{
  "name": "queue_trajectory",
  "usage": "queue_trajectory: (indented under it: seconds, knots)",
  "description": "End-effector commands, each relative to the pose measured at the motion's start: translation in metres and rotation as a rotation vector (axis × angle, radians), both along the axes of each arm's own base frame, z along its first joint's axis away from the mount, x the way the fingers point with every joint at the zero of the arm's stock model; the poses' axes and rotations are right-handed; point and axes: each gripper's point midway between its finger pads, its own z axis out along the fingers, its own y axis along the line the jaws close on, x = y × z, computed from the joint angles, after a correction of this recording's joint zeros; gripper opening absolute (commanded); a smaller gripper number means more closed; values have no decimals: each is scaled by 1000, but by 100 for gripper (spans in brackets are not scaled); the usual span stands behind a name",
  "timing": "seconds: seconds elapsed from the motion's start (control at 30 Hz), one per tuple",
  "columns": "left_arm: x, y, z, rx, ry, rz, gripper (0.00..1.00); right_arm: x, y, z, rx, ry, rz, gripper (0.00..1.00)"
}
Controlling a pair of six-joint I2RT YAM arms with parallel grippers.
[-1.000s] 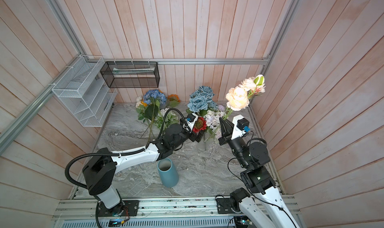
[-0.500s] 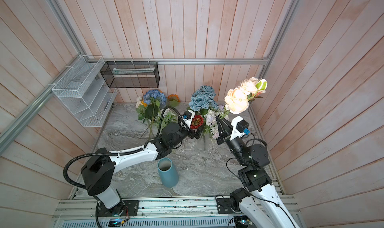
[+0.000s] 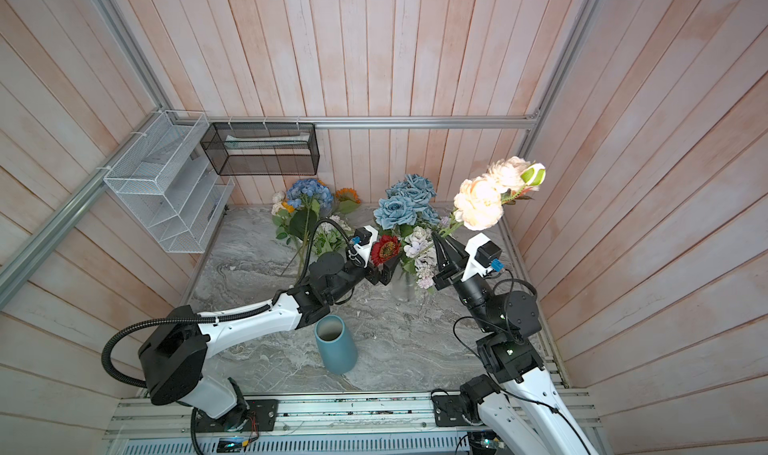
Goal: Arrange the flowers into the vase
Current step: 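Hold the bouquet with left gripper while right gripper carries the peach roses toward the vase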
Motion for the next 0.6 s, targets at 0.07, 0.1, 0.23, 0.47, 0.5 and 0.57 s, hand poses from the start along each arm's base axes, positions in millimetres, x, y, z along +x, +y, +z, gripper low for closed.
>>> queue_trajectory:
  seconds: [0.07,0.1,0.23,0.47,0.5,0.57]
  knots:
    - [19,18,18,-53,-30,51,100,-7,8,23,23,-65,63,0]
    - [21,19,19,-52,-36,53,100,-6,10,23,19,-61,72,0]
    - [32,15,17,-30,-40,59,100,-4,20,22,-30,-31,105,0]
    - [21,18,10,-48,2,22,100,-5,11,13,-127,34,28,0]
    - [19,19,9,-54,9,20,100,-5,8,12,-132,35,13,0]
    - [14,21,6,-76,41,5,100,-6,2,8,-142,49,-17,0]
